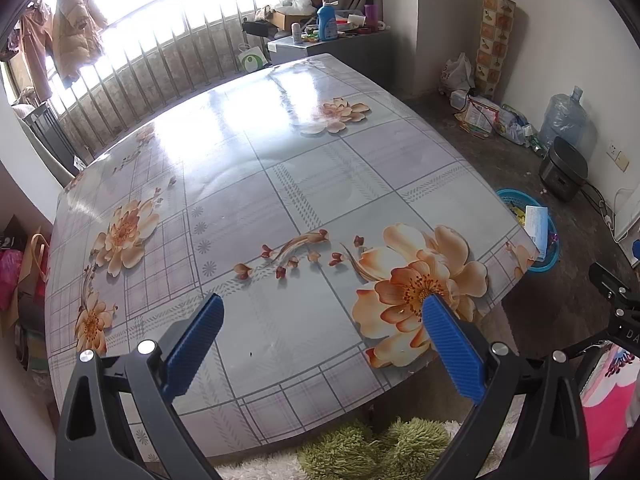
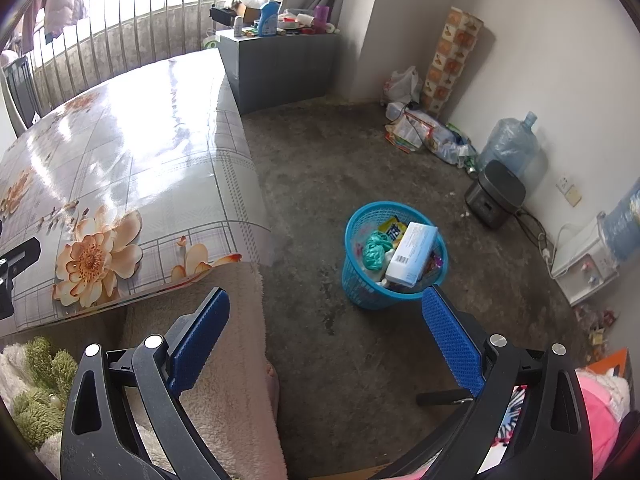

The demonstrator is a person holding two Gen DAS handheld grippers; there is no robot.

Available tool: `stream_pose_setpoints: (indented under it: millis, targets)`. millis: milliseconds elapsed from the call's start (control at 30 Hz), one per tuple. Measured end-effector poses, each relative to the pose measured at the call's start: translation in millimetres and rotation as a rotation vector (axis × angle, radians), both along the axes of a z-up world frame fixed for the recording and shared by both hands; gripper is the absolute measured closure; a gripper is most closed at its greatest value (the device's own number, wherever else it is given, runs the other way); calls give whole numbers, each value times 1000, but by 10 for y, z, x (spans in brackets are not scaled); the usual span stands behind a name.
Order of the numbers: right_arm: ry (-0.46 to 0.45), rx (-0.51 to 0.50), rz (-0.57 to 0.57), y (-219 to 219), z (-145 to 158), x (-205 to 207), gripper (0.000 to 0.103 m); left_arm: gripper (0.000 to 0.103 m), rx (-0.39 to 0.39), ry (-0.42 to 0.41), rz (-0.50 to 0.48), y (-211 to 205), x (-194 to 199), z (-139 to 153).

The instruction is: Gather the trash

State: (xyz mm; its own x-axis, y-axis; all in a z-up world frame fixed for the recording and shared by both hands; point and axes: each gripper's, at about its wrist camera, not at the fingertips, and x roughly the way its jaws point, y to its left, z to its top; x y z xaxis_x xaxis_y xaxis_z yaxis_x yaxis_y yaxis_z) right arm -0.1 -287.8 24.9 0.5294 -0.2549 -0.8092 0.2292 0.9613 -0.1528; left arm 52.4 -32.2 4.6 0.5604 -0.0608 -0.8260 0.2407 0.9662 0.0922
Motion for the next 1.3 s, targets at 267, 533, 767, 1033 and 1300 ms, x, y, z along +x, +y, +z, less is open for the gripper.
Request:
stream_pose_setpoints:
  millis: [267,533,767,1033,1300]
  targets:
    - [-2,0,3,-3,21,4,10,6,0,-1,0,5,0,-1]
    - [-3,1,4,-1,26,4,10,6,0,0,0,3,-4,0]
    - [-3,-1,5,5,26,13,10,6,0,0,0,4,-2,0]
    - [-2,0,3,19,26,12,10,6,-4,4,4,6,7,9]
    - [-2,-1,3,23,30,12,10,6,-5,6,4,5,8,2]
